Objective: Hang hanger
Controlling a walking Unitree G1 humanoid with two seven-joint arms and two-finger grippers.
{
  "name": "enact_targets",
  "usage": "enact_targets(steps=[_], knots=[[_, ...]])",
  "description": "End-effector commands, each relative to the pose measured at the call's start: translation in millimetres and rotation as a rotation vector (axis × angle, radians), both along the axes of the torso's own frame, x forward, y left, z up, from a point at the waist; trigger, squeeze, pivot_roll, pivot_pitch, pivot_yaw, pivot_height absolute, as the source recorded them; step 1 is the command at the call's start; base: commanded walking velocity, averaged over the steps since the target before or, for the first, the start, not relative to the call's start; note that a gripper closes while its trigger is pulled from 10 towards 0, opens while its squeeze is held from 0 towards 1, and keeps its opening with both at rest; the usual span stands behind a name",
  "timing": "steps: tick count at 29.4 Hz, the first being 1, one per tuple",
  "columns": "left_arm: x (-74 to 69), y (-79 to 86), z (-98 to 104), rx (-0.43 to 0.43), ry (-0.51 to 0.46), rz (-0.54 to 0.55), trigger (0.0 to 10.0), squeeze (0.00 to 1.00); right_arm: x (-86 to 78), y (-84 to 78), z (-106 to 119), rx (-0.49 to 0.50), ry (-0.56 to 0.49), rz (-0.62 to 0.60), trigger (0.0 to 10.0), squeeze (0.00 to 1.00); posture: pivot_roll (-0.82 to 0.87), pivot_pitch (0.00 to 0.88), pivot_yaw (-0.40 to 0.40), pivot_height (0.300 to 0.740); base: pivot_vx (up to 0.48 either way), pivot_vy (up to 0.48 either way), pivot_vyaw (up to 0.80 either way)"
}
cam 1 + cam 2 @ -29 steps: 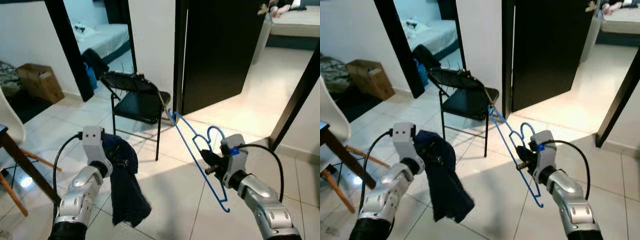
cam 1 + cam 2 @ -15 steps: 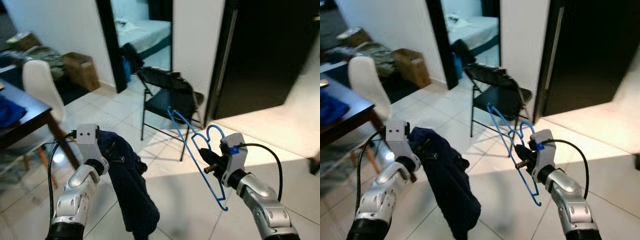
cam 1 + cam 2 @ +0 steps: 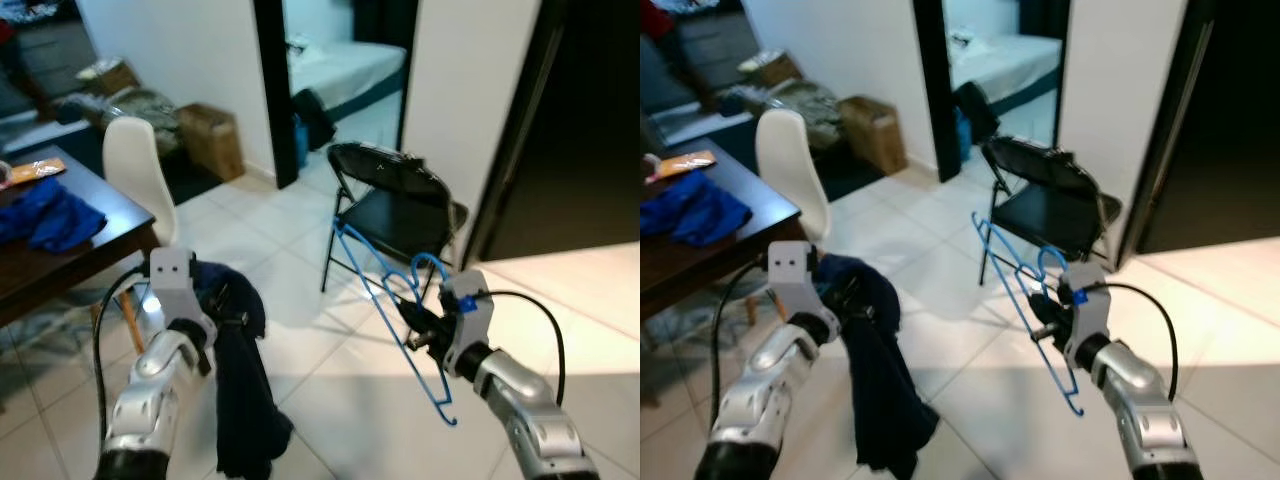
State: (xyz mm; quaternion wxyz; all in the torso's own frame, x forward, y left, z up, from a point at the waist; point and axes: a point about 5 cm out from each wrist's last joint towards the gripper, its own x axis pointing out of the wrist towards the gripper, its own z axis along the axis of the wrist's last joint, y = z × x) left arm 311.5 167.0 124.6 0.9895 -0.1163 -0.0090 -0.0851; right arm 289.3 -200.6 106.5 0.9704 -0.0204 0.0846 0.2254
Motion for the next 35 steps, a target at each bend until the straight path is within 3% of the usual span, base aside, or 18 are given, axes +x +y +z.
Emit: enact_targets(steps=[1,12,16,18,20,21,23,24,25,28,30,31,34,35], knots=[[-0.5,8.0,4.8,0.008,-0.031,0.027,10.0,0.0,2.2,4.5,5.4,0.023,-0.03,0.012,10.0,0.0,-0.03,0.0,0.049,0.74,0.48,0.0,0.64],[-0.8,11.7,13.0,0.016,-0.065,0.044,10.0,0.0,1.2,5.1,5.2,0.02,-0.033,0.018,10.0,0.0,-0.04,0.0,0.051,0.74,0.48,0.0,0.52],[1.4,7.4,31.7,0.037,-0.13,0.014,10.0,0.0,0.6,4.3,6.0,0.042,-0.042,0.012,10.0,0.0,-0.04,0.0,0.053,0.74,0.48,0.0,0.15],[4.6,4.7,60.5,0.034,-0.218,-0.009,10.0,0.0,0.4,3.6,6.8,0.056,-0.047,0.006,10.0,0.0,-0.03,0.0,0.056,0.74,0.48,0.0,0.0],[5.3,4.6,71.5,0.034,-0.251,-0.013,10.0,0.0,0.3,3.7,6.8,0.058,-0.048,0.006,10.0,0.0,-0.03,0.0,0.056,0.74,0.48,0.0,0.0],[6.8,7.5,95.6,0.036,-0.324,-0.001,10.0,0.0,0.3,3.9,6.9,0.063,-0.048,0.006,10.0,0.0,-0.03,0.0,0.057,0.74,0.48,0.0,0.0],[6.8,13.0,125.4,0.043,-0.415,0.023,10.0,0.0,0.2,4.5,6.9,0.064,-0.048,0.008,10.0,0.0,-0.03,0.0,0.06,0.74,0.48,0.0,0.0],[6.8,13.0,125.4,0.043,-0.415,0.023,10.0,0.0,0.2,4.5,6.9,0.064,-0.048,0.008,10.0,0.0,-0.03,0.0,0.06,0.74,0.48,0.0,0.0],[6.0,19.0,146.4,0.052,-0.477,0.048,10.0,0.0,0.3,5.3,6.2,0.05,-0.044,0.014,10.0,0.0,-0.03,0.0,0.061,0.74,0.48,0.0,0.72],[4.9,23.8,161.6,0.066,-0.521,0.07,10.0,0.0,0.3,6.1,5.5,0.042,-0.041,0.018,10.0,0.0,-0.03,0.0,0.062,0.74,0.48,0.0,0.77],[0.5,36.3,197.2,0.116,-0.625,0.101,10.0,0.0,0.0,8.4,5.4,0.036,-0.042,0.027,10.0,0.0,-0.03,0.0,0.062,0.74,0.48,0.0,0.8],[0.5,36.3,197.2,0.116,-0.625,0.101,10.0,0.0,0.0,8.4,5.4,0.036,-0.042,0.027,10.0,0.0,-0.03,0.0,0.062,0.74,0.48,0.0,0.8],[-5.2,51.1,235.8,0.179,-0.725,0.141,10.0,0.0,-0.1,9.3,5.4,0.039,-0.043,0.03,10.0,0.0,-0.03,0.0,0.065,0.74,0.48,0.0,0.8],[-5.2,51.1,235.8,0.179,-0.725,0.141,10.0,0.0,-0.1,9.3,5.4,0.039,-0.043,0.03,10.0,0.0,-0.03,0.0,0.065,0.74,0.48,0.0,0.8]])
